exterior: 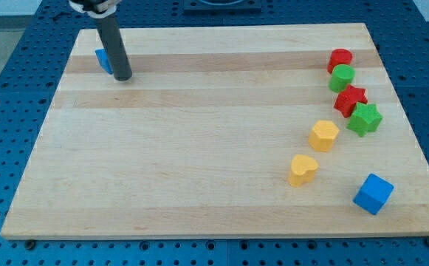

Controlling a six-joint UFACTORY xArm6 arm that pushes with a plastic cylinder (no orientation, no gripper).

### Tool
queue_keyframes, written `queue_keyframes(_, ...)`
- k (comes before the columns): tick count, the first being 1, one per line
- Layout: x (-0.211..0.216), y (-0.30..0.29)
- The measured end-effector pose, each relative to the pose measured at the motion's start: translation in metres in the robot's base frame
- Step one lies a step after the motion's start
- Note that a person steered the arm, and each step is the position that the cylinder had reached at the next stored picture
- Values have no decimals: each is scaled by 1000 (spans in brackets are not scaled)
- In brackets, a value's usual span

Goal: Point your arm at center

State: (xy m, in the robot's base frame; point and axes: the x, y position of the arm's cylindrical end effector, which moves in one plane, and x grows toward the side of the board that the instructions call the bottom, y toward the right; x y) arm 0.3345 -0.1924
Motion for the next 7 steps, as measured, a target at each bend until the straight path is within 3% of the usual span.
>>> queue_keyframes(4, -41, -17)
queue_keyframes(5, -18, 39)
queue_keyframes(6, -3, 59)
queue_keyframes(7, 51, 107)
